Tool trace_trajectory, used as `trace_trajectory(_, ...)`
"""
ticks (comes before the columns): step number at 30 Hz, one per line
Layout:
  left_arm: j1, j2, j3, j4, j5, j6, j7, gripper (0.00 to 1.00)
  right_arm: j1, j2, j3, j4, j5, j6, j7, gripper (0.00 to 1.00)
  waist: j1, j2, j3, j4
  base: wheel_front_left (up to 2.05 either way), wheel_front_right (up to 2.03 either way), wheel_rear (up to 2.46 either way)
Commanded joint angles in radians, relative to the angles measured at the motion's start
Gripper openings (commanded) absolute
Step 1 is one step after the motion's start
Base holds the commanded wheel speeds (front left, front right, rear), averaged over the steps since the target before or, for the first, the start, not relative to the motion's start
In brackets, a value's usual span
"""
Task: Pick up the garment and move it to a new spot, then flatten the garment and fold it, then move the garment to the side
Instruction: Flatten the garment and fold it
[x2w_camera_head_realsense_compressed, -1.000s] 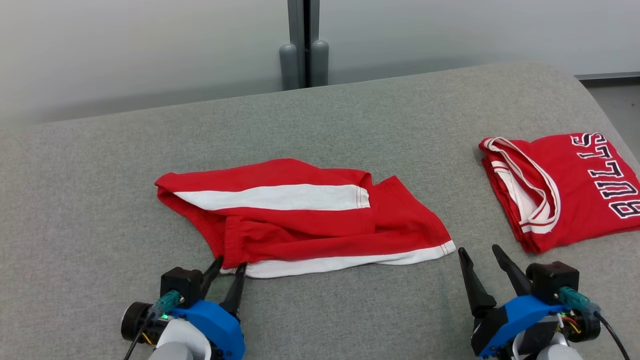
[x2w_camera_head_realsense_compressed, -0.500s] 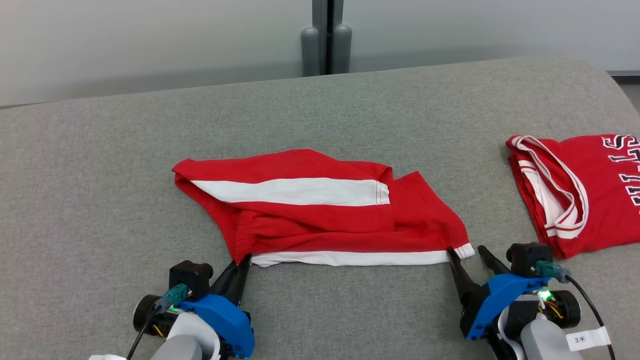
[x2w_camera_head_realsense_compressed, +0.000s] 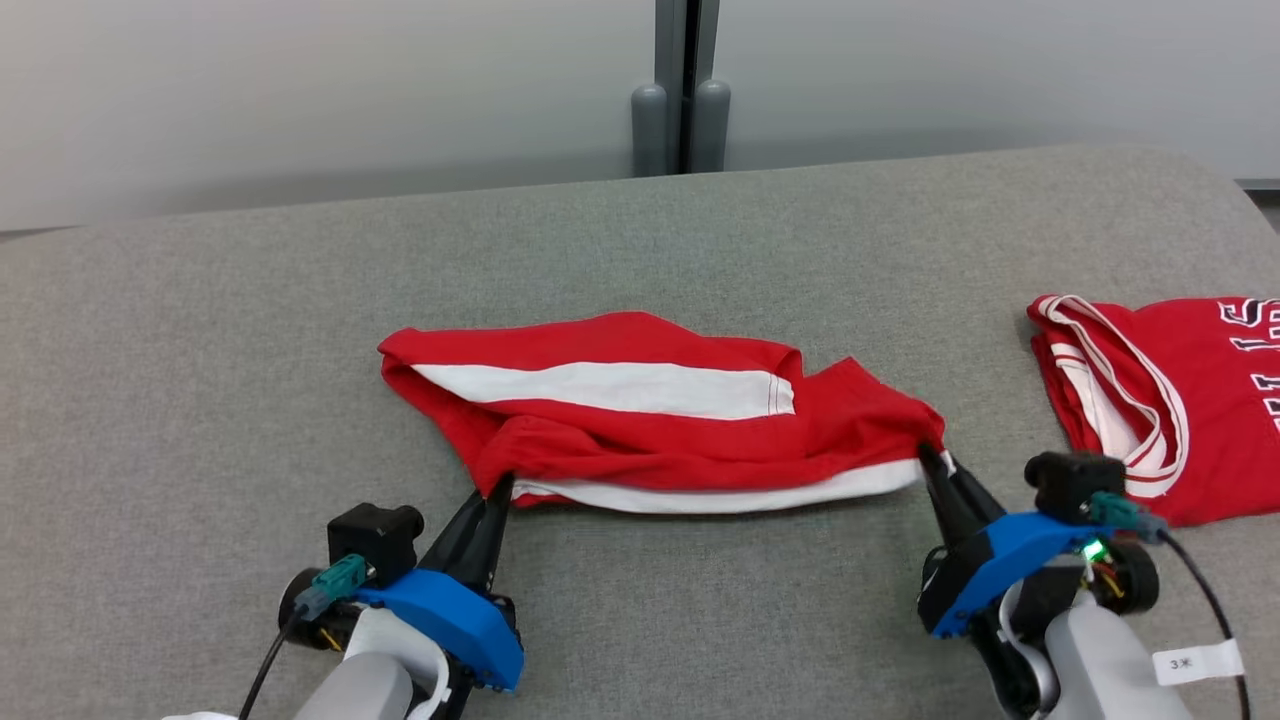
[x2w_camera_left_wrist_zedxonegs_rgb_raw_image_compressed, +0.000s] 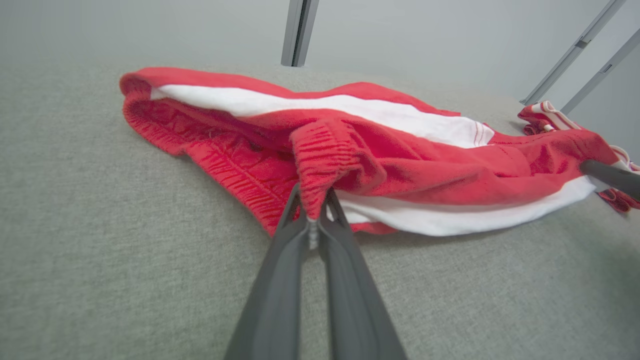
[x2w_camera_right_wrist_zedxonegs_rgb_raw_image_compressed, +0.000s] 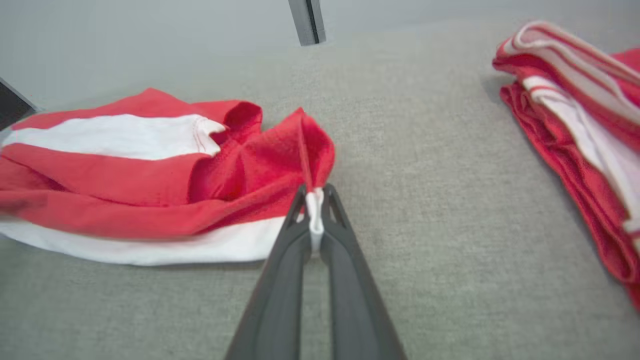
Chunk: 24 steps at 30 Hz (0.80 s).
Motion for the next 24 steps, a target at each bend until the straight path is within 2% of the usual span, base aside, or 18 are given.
trace_trajectory(1,0.007,0.018,0.004,-0.055,-0.008,-0.006,-0.013,0.0,0.024,-0.003,-0.022,-0.072,-0.007,0.001,0.007,0.0,0.0,0.0,-0.017,-0.006,0.0,0.0,0.0)
trace_trajectory(5,0.033,0.064,0.014,-0.214,-0.038,-0.006,-0.026,0.0,0.058,-0.003,-0.061,-0.297,-0.005,0.001,0.072,0.0,0.0,0.0,-0.047,-0.012,0.0,0.0,0.0)
trace_trajectory(6,0.033,0.064,0.014,-0.214,-0.038,-0.006,-0.026,0.0,0.058,-0.003,-0.061,-0.297,-0.005,0.001,0.072,0.0,0.0,0.0,-0.047,-0.012,0.0,0.0,0.0)
trace_trajectory(8,0.034,0.083,0.023,-0.299,-0.058,-0.006,-0.015,0.0,0.077,-0.003,-0.076,-0.415,-0.005,0.001,0.115,0.0,0.0,0.0,-0.057,-0.011,0.0,0.0,0.0)
trace_trajectory(15,-0.017,0.162,0.063,-0.572,-0.153,-0.005,0.151,0.0,0.066,-0.003,-0.097,-0.74,-0.001,0.001,0.276,0.0,0.0,0.0,-0.063,0.002,0.0,0.0,0.0)
trace_trajectory(20,-0.099,0.219,0.107,-0.703,-0.263,-0.003,0.298,0.0,-0.034,-0.003,-0.098,-0.849,-0.006,0.001,0.391,0.0,0.0,0.0,-0.029,0.0,0.0,0.0,0.0)
trace_trajectory(24,-0.203,0.255,0.147,-0.705,-0.318,0.013,0.397,0.0,-0.187,-0.002,-0.101,-0.806,0.022,0.001,0.439,0.0,0.0,0.0,0.026,-0.006,0.0,0.0,0.0)
